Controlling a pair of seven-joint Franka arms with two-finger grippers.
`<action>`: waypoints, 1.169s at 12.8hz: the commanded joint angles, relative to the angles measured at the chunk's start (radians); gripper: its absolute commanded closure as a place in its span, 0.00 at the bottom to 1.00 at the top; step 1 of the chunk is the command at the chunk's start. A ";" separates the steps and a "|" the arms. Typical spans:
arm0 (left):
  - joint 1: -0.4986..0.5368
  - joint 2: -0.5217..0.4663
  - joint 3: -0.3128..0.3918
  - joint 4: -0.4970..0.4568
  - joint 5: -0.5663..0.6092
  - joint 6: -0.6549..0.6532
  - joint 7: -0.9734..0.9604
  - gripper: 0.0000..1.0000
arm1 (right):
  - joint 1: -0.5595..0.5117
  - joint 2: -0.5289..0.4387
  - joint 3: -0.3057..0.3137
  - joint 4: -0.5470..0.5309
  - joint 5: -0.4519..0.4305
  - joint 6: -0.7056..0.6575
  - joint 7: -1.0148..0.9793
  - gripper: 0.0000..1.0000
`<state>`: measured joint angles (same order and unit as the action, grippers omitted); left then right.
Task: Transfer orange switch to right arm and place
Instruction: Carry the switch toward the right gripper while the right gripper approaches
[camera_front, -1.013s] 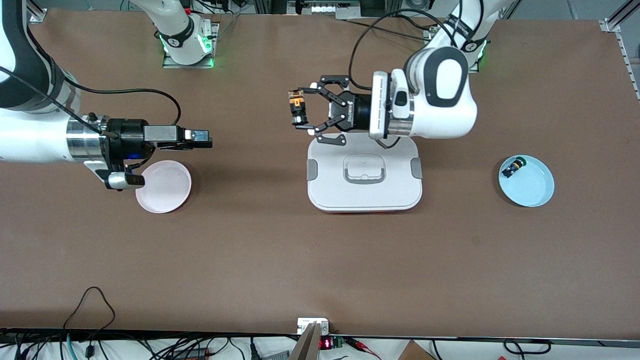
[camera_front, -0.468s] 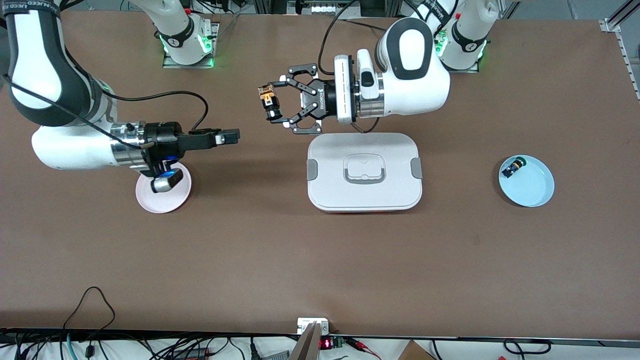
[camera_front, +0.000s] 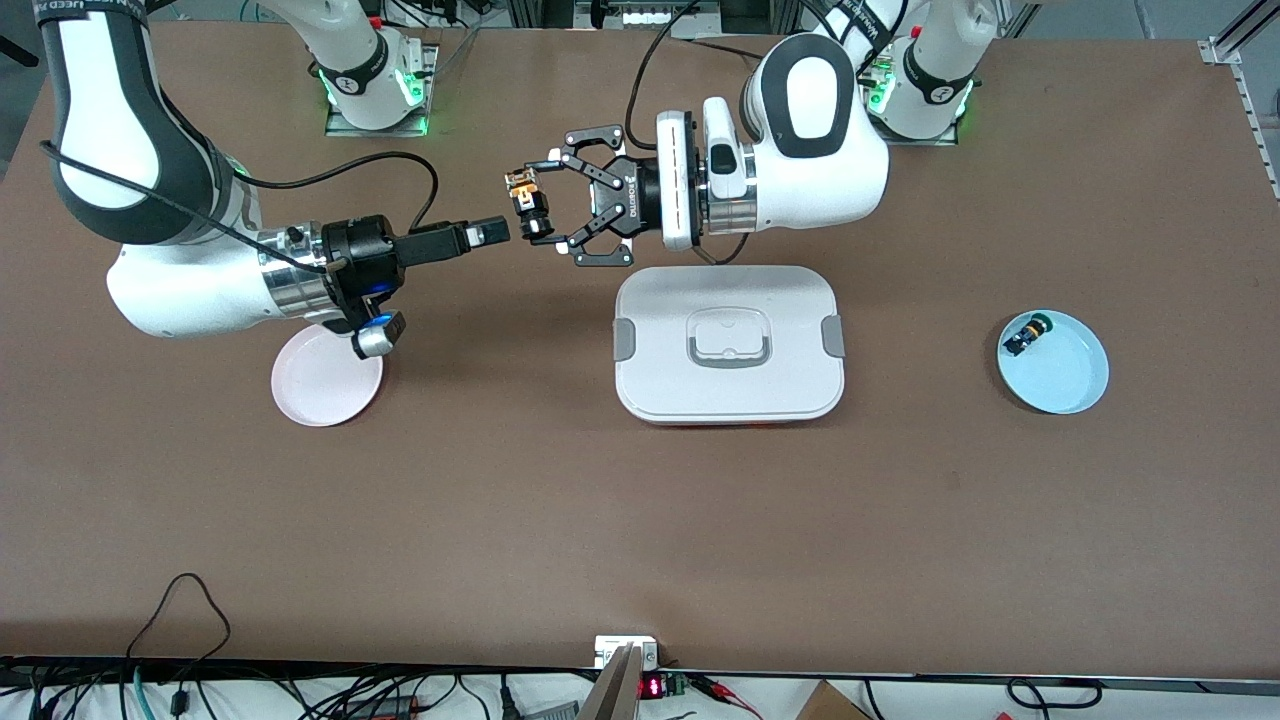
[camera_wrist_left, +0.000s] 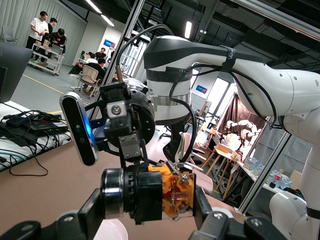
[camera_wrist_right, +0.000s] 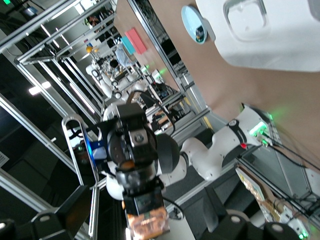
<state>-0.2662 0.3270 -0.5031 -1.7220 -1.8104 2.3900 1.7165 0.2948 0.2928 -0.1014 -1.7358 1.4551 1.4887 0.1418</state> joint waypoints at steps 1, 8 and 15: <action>-0.012 0.015 0.003 0.032 -0.010 0.012 0.000 1.00 | -0.008 -0.043 -0.003 -0.045 0.021 -0.030 0.036 0.00; -0.012 0.015 0.001 0.030 -0.021 0.011 0.000 1.00 | -0.005 -0.040 -0.003 -0.063 0.106 -0.042 0.041 0.00; -0.012 0.015 0.001 0.030 -0.021 0.011 0.005 1.00 | 0.017 -0.030 -0.003 -0.096 0.182 -0.024 -0.005 0.01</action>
<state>-0.2667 0.3272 -0.5027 -1.7204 -1.8104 2.3900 1.7152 0.2973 0.2703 -0.1040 -1.8142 1.6132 1.4521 0.1566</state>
